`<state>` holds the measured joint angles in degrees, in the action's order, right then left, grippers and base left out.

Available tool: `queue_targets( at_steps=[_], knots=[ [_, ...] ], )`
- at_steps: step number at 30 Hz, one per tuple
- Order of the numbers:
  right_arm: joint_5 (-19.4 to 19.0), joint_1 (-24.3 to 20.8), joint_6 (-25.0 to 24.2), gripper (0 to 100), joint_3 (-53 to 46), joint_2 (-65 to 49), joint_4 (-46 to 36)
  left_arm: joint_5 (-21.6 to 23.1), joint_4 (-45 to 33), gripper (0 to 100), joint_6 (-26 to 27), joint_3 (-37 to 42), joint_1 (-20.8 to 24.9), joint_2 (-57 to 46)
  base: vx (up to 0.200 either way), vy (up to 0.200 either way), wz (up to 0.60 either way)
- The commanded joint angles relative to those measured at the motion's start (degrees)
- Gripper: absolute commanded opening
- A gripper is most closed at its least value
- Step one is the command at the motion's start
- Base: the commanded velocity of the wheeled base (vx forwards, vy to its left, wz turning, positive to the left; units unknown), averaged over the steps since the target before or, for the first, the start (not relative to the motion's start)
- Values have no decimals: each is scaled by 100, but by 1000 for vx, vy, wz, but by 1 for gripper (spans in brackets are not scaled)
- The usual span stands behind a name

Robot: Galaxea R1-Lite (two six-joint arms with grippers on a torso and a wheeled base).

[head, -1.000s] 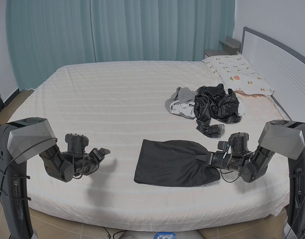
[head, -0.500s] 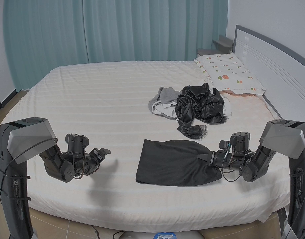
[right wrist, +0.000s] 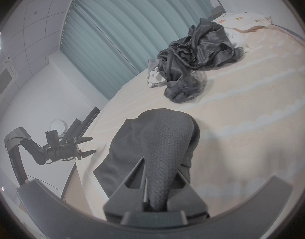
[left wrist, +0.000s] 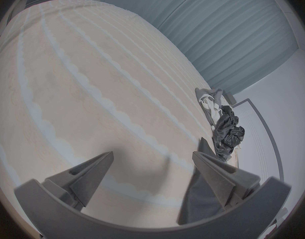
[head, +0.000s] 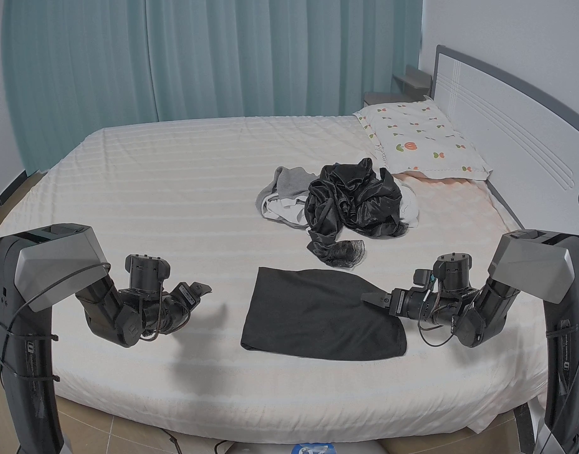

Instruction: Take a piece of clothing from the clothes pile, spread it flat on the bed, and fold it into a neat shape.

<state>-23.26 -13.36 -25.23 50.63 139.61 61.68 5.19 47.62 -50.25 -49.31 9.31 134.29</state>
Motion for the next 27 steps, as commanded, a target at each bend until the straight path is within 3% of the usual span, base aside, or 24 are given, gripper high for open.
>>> queue_targets(
  at_steps=[1,7,13,16,17,24,27],
  knots=[
    [32,97,-113,100,-115,-74,-16,-1,2,100,-2,0,0,9,0,0,0],
    [331,132,-931,100,-27,75,-34,-10,11,100,-2,0,0,27,0,0,0],
    [410,106,-1344,100,290,251,-333,-10,11,100,-2,-8,0,27,0,0,0],
    [410,88,-2038,100,474,207,-412,-10,11,100,-2,-8,0,36,0,0,0],
    [401,88,-2161,0,474,181,-412,-10,20,100,-2,-8,0,36,0,0,0],
    [375,114,-2354,0,404,75,-341,-10,20,100,-2,-8,0,44,0,0,0],
    [366,123,-2768,0,378,-21,-315,-10,20,100,-2,-8,0,44,0,0,0]
  ],
)
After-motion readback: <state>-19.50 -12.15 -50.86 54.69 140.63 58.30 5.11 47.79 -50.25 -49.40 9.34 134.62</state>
